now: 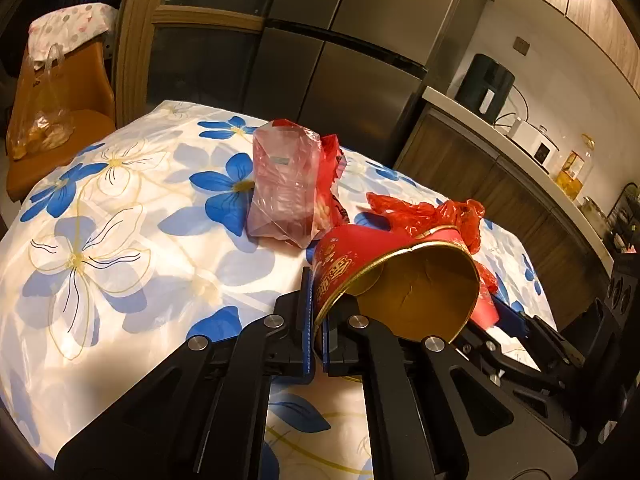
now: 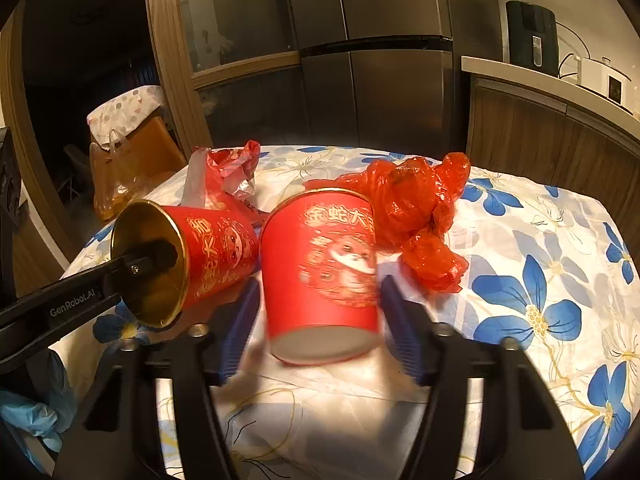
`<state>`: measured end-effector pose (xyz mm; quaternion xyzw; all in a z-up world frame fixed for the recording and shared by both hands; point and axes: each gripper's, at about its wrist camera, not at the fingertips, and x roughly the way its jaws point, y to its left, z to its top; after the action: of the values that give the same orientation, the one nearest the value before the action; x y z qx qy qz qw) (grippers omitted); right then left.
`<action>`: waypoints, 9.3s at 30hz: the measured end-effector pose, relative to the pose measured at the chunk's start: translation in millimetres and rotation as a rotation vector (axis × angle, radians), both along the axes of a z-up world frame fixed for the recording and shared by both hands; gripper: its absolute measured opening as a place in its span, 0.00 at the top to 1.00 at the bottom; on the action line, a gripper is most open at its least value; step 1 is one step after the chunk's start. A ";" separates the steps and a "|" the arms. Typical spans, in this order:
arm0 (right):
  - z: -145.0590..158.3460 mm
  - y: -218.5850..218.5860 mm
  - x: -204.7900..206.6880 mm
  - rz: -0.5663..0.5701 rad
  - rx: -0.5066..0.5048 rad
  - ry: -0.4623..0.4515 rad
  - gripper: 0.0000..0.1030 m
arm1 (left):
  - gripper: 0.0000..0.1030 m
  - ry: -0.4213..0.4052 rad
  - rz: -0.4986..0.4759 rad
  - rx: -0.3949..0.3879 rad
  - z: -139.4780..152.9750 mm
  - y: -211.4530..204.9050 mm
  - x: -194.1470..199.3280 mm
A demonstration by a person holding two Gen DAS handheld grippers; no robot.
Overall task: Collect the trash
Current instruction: 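Grasp the gold-rimmed red cup rim with the left tool while the right tool closes on the lying red cup, then carry both red paper cups over the black trash bin with both tools, then open both tools to drop the red cups into the bin, then move both tools back to the two red plastic bags on the table, then grasp the pink-red bag with the left tool while the right tool grasps the orange-red bag, then carry both plastic bags over the black trash bin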
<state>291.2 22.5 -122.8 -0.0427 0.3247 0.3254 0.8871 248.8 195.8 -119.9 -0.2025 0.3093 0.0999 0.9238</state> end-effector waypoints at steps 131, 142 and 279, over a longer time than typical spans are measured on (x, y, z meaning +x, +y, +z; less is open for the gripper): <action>88.5 -448.8 -80.1 -0.923 0.182 -0.327 0.45 | 0.35 -0.226 -0.793 0.151 65.0 -495.5 76.7; 87.2 -448.7 -75.4 -0.916 0.183 -0.322 0.37 | 0.19 -0.236 -0.739 0.121 65.3 -466.4 67.7; 104.7 -198.3 -73.4 -0.477 0.152 -0.292 0.94 | 0.79 -0.263 -0.204 0.184 78.2 -161.1 -15.7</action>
<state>217.9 -175.8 -18.1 0.0553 0.1689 0.1214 0.9766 233.1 34.7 -41.6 -0.0959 0.1944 0.0062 0.9762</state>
